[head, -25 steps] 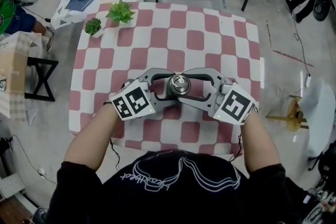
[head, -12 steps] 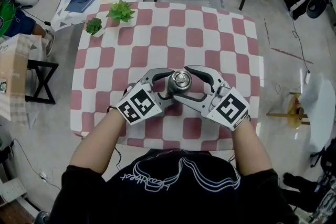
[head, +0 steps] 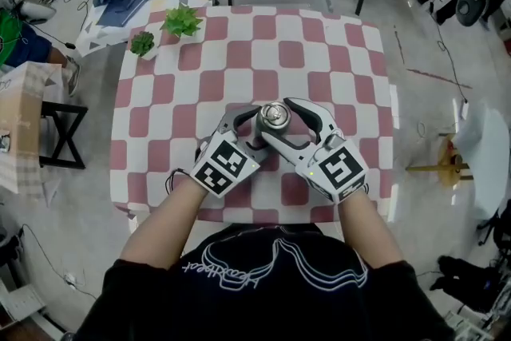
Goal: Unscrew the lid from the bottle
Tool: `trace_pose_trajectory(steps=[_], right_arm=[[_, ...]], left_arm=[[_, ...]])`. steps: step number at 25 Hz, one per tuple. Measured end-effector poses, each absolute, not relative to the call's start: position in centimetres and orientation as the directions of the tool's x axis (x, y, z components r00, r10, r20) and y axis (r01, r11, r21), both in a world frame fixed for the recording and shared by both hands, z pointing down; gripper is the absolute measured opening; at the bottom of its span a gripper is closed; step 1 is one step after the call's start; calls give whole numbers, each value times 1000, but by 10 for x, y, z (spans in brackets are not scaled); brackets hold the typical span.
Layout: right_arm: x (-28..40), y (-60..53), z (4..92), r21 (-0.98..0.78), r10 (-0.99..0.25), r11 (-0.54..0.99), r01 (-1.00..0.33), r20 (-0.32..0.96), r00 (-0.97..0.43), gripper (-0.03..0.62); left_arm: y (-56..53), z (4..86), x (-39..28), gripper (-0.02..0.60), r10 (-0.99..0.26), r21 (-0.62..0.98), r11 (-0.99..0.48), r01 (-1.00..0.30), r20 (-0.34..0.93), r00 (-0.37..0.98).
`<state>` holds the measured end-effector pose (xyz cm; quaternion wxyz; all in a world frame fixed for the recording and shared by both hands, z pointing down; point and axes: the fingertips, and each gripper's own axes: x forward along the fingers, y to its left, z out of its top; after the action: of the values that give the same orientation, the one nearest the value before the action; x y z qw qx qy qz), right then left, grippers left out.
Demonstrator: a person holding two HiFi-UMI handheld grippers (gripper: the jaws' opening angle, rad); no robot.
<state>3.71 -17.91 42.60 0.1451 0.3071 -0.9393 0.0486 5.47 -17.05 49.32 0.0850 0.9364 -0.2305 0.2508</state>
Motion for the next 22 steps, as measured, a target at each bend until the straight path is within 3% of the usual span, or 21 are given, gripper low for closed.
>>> trace_pose_trajectory(steps=[10,22], right_arm=[[39,-179,430,11,-614,767,-641,301,-730,255],[40,-175,431,-20,-461,869,-495,331,-823,253]], left_arm=[[-170,493,55,330,-424,45,-861,-507,489,762],[-169,492,57,330,-340,41,-912,-408,480,809]])
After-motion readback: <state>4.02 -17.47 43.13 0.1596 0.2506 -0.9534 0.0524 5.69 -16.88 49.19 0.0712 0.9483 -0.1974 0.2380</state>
